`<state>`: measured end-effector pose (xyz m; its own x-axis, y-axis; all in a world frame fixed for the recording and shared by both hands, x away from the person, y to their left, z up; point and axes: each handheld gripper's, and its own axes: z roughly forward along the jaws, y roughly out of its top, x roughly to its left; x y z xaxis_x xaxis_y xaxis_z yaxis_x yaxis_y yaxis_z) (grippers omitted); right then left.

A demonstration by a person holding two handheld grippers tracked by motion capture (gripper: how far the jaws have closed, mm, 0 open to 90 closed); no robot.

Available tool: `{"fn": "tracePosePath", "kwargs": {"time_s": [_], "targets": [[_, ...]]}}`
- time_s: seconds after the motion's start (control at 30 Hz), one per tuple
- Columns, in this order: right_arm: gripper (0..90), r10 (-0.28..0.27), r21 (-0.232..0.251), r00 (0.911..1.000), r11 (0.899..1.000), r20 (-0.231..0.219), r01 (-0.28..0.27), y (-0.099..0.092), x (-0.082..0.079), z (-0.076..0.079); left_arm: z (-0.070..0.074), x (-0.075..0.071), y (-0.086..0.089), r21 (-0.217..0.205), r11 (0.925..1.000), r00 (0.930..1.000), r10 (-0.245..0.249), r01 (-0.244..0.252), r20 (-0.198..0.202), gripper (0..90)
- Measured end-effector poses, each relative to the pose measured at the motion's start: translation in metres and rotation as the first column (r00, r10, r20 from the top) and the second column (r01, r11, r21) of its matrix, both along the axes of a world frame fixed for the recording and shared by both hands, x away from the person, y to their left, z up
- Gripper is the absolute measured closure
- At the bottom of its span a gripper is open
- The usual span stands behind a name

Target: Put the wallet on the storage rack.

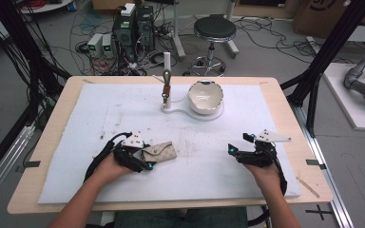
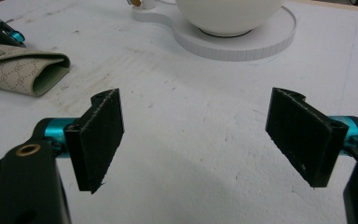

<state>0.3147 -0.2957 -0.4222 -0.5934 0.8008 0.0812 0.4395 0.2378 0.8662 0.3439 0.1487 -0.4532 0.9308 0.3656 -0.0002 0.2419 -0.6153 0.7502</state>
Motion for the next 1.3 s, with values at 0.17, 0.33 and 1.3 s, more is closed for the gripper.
{"fn": "tracePosePath", "kwargs": {"time_s": [0.17,0.33,1.3], "targets": [[19.6,0.003,0.001,1.0000,1.000,-0.003,-0.003,0.001,0.001,-0.001,0.004,-0.005,-0.003,0.030,0.9995,0.9995,-0.004,0.004,0.030,34.3],[19.7,0.004,-0.001,0.9999,1.000,-0.012,-0.004,0.001,0.002,-0.002,0.009,-0.006,-0.006,0.053,0.9986,0.9996,0.003,-0.004,0.026,36.1],[19.7,0.040,0.003,0.9988,0.999,-0.027,-0.040,0.006,0.008,-0.005,0.086,0.025,-0.044,-0.013,0.9985,0.9957,0.054,-0.053,0.076,36.3]]}}
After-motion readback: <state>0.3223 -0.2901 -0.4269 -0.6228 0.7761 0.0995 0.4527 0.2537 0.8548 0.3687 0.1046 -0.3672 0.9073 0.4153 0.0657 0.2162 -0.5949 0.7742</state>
